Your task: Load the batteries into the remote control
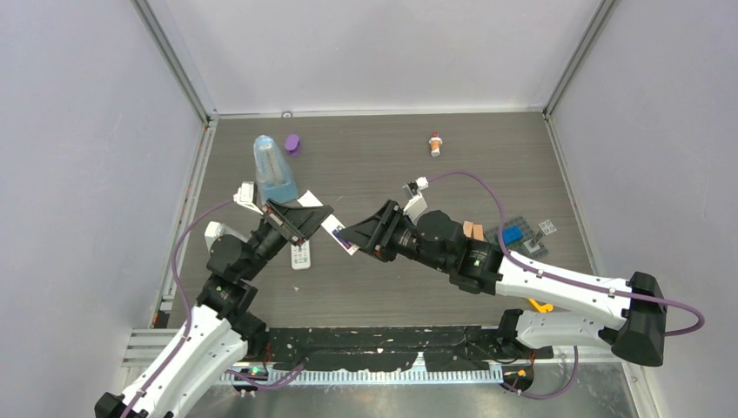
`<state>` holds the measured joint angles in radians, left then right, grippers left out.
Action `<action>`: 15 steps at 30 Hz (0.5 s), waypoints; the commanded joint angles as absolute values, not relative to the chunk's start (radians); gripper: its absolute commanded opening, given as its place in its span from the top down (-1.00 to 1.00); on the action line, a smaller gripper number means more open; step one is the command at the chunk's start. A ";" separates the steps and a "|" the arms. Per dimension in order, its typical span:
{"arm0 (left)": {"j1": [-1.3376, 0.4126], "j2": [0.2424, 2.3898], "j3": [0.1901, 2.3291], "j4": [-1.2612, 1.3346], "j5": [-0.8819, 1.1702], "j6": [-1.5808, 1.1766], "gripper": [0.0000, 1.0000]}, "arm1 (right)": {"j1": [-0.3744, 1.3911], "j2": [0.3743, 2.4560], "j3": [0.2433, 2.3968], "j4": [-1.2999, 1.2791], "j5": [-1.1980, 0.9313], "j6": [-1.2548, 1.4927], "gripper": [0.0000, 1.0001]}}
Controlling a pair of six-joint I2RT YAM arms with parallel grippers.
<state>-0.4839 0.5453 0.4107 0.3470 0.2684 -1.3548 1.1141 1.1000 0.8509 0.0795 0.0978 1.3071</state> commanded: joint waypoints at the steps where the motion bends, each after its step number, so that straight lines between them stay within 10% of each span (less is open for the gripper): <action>1: -0.488 0.541 0.417 0.374 0.278 -1.256 1.00 | 1.103 1.091 0.876 0.068 0.107 1.312 -0.14; 6: -0.488 0.532 0.415 0.354 0.267 -1.240 1.00 | 1.092 1.059 0.837 0.073 0.114 1.294 -0.65; 15: -0.485 0.519 0.382 0.312 0.265 -1.175 1.00 | 1.023 0.943 0.772 0.022 0.095 1.036 -0.81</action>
<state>-0.4850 0.5350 0.3904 0.3046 0.2710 -1.2289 1.0599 1.0019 0.7712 0.0250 0.1066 1.2087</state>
